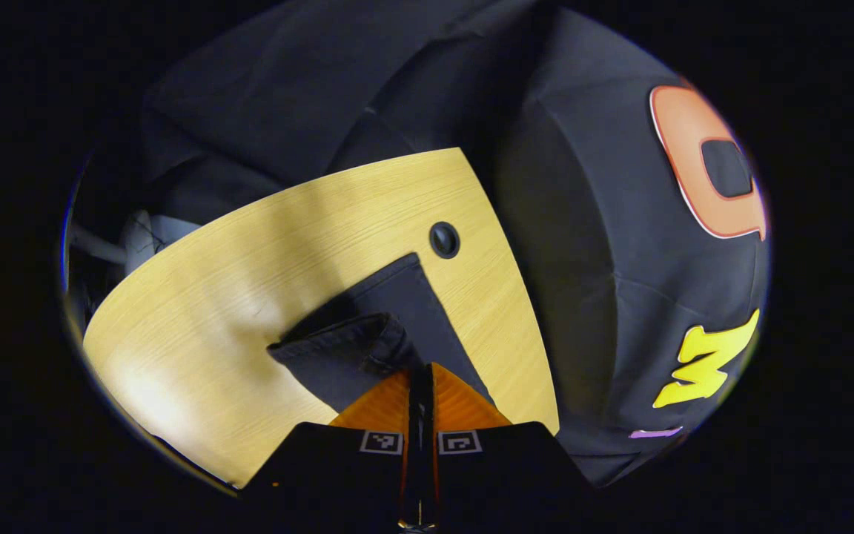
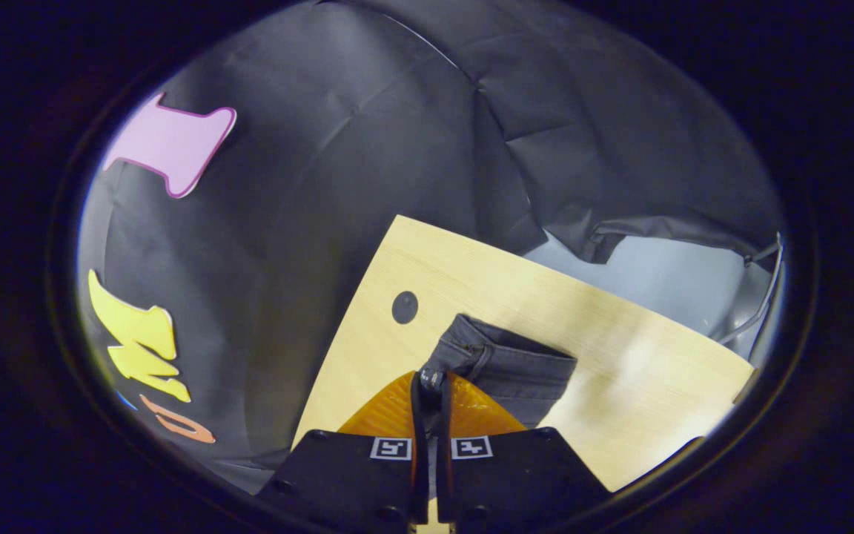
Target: Grasp the waist and the cuffs of the jeans and fold them to make the two legs overlap; first hold the waist and fold one-third of the jeans toward the cuffs, then hold the cuffs and fold the remaining one-third in the same direction to finish folding.
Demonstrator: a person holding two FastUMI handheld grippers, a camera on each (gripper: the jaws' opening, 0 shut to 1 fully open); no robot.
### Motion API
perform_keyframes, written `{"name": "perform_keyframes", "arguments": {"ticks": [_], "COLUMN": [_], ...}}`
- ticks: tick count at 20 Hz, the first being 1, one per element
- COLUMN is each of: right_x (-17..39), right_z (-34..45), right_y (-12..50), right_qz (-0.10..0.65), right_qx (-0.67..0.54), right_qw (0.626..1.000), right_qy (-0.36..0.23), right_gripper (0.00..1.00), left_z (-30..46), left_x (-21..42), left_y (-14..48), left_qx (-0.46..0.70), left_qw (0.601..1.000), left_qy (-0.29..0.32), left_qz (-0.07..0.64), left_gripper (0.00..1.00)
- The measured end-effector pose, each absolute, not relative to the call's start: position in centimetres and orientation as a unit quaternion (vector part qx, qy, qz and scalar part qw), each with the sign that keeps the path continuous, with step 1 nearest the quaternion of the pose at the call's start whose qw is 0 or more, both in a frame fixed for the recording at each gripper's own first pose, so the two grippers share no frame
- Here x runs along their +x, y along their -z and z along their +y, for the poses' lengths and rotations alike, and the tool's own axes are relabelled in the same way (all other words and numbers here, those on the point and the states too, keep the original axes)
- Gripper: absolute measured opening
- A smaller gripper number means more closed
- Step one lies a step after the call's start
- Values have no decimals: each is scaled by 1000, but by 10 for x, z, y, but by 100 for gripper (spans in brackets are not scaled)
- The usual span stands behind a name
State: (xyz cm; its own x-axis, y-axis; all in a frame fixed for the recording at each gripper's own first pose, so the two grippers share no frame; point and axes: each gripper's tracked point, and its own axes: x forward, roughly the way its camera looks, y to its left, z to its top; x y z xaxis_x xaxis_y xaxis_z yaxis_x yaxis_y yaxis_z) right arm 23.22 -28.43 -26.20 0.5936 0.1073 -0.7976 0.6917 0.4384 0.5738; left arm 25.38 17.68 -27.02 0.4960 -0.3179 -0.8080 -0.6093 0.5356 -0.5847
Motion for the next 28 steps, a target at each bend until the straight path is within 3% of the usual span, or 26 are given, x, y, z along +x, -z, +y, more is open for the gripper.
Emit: {"name": "perform_keyframes", "arguments": {"ticks": [5,6,9,11,12,14,15,16,17,18,19,21,25,26,27,28], "right_x": [265,269,278,277,278,279,282,283,283,283,284,279,268,264,259,252], "right_z": [-280,-280,-280,-281,-280,-280,-280,-278,-278,-277,-276,-281,-280,-278,-274,-266], "right_y": [308,314,330,342,345,348,348,347,344,341,336,333,305,293,279,263], "right_qz": [429,431,428,432,431,432,433,432,433,433,431,434,421,415,408,400], "right_qx": [460,458,472,477,484,490,487,481,474,468,464,438,394,376,357,339], "right_qw": [751,751,742,735,730,726,729,734,739,743,747,759,793,807,822,837], "right_qy": [199,200,208,214,216,217,211,207,204,202,199,208,197,187,173,159], "right_gripper": [5,0,5,5,0,6,2,12,15,21,22,42,83,90,84,92], "left_z": [168,165,165,163,162,161,158,159,158,158,162,163,149,143,136,133], "left_x": [287,293,300,305,309,311,311,308,308,304,300,301,305,299,296,290], "left_y": [313,320,333,341,345,348,349,351,352,351,348,338,292,277,260,244], "left_qx": [-379,-371,-351,-354,-356,-358,-362,-359,-359,-356,-347,-333,-312,-301,-287,-270], "left_qw": [752,754,756,756,755,756,754,753,751,749,749,760,794,807,819,830], "left_qy": [-71,-67,-61,-60,-58,-54,-50,-56,-58,-61,-68,-67,-42,-29,-14,-2], "left_qz": [534,538,549,548,547,546,546,549,551,556,560,554,520,507,497,487], "left_gripper": [3,4,5,10,10,14,17,30,27,58,77,89,93,100,94,95]}}
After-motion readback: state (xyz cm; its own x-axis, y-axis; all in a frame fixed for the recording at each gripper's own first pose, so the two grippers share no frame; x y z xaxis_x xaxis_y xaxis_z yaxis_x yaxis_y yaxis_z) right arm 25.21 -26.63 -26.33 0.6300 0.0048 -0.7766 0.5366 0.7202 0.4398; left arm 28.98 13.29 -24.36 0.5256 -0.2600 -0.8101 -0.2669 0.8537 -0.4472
